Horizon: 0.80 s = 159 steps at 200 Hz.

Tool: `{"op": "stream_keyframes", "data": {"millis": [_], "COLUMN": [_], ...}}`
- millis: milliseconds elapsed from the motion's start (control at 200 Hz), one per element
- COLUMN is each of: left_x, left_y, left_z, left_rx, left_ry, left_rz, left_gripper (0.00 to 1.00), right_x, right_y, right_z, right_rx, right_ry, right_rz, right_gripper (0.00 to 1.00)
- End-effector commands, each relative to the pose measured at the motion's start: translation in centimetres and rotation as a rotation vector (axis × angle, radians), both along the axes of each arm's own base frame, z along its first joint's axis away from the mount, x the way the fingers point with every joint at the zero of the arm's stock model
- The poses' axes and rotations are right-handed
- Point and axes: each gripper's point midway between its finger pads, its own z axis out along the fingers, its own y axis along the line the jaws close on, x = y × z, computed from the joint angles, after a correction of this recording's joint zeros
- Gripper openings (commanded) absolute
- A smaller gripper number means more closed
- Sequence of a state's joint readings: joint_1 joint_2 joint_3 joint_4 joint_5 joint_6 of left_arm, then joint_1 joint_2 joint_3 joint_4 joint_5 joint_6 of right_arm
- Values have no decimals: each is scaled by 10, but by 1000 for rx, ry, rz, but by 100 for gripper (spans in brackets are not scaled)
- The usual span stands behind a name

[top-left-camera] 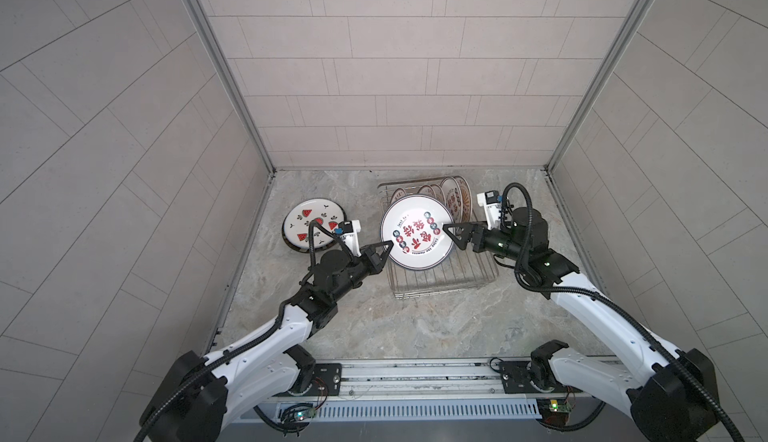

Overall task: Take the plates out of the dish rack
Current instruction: 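Set the plate on the table with the left gripper while the right withdraws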

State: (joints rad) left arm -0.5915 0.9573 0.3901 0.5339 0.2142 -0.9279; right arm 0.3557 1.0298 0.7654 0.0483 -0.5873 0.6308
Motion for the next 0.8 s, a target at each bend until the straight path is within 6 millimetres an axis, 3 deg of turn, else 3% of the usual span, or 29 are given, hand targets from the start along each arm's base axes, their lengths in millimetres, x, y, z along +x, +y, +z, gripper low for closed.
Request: {"op": "stream_keyframes", "data": {"millis": [0,265,591,626,791], "left_x": [8,16,19,17,12], "left_y": [22,90,149,154,170], "left_z": [21,14,-19,-36,-68], "left_rx": [-48,-108,-162,-161,-163], "left_ry": [-35,33,162,210,344], "left_rz": [74,256,450,472,550], "left_gripper": [0,0,0,0,0], "right_x": [-6,-26,-61,-65,-71], "right_y": [-11,-5,80,90,120], "right_z": [19,30,17,14,1], "right_rx": [-50,-159,-377,-398,-494], "right_ry": [-107,-240,-328,-347,-339], "right_rz": [-52,-40,262,309,398], "right_gripper": [99,98,100,100,100]}}
